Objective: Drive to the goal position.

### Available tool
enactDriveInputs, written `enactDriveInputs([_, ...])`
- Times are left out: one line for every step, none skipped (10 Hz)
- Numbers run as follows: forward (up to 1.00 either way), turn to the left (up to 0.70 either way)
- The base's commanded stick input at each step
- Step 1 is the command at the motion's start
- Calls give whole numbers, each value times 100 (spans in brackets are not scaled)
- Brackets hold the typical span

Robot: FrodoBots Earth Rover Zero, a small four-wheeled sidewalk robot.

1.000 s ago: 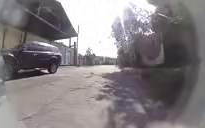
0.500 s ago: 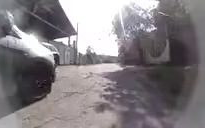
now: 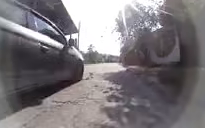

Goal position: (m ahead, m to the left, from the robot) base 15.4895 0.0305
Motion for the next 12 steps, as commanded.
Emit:
enactDriveInputs([0, 0])
enactDriveInputs([0, 0])
enactDriveInputs([0, 0])
enactDriveInputs([7, 0])
enactDriveInputs([30, -7])
enactDriveInputs([68, -25])
enactDriveInputs([100, -40])
enactDriveInputs([100, -40])
enactDriveInputs([100, -40])
enactDriveInputs([100, -40])
enactDriveInputs([100, -40])
enactDriveInputs([100, -37])
